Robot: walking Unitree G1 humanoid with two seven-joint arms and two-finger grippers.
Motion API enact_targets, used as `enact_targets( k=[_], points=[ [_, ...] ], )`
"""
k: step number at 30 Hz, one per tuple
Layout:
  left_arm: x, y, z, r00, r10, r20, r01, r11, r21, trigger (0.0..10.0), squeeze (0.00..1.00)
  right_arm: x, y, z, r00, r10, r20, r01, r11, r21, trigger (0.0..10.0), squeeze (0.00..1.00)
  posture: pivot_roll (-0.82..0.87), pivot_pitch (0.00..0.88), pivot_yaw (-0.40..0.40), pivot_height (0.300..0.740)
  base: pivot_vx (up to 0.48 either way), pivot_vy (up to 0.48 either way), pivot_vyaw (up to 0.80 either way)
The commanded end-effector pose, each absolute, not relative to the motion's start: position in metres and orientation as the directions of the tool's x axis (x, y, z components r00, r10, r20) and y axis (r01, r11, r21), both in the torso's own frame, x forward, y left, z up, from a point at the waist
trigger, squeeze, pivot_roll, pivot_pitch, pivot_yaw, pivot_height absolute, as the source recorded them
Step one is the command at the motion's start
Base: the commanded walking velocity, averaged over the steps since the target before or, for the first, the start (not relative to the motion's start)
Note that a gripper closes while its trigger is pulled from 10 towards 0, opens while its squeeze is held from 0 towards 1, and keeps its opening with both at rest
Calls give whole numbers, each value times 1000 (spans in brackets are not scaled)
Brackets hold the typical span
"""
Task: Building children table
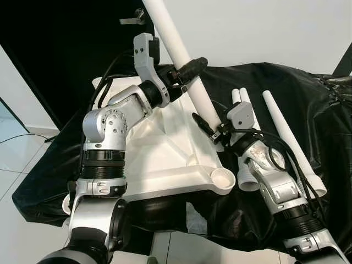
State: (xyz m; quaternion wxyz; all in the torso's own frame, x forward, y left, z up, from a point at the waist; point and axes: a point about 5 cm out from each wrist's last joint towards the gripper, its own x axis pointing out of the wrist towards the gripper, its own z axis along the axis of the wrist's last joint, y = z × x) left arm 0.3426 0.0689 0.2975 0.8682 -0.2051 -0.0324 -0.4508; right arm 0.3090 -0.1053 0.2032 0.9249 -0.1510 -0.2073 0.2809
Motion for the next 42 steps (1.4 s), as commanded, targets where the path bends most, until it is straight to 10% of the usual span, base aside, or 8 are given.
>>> enact_targets(
  k=[1,3,7,8,11,12,34,42],
  points=[
    [336,60,300,527,-807,268,840,447,-307,0,0,309,-100,202,746,598,292,-471,784,-403,10000,0,10,0,48,740,0,0,0],
    [329,56,306,516,-806,288,853,454,-259,0,0,309,-100,201,757,586,288,-474,797,-375,10000,1000,5,0,46,740,0,0,0],
    [324,53,310,505,-806,308,862,453,-229,1373,0,309,-102,202,763,579,289,-472,803,-363,10000,1000,5,0,44,740,0,0,0],
    [320,51,312,501,-803,322,865,451,-220,10000,0,309,-102,203,766,574,290,-471,808,-355,10000,1000,5,0,42,740,0,0,0],
    [317,48,312,501,-798,335,865,451,-220,10000,0,309,-103,203,771,566,290,-468,814,-344,10000,1000,8,0,37,740,0,0,0],
    [314,45,311,508,-788,348,861,461,-213,10000,0,310,-102,203,784,554,280,-466,824,-322,10000,0,13,0,29,740,0,0,0],
    [291,14,304,542,-761,356,812,583,9,10000,0,327,-89,201,833,549,73,-509,811,-289,10000,0,32,0,3,740,0,0,0],
    [290,12,305,537,-756,374,809,587,25,10000,0,327,-90,203,831,553,62,-509,801,-314,0,0,29,0,5,740,0,0,0]
  ],
)
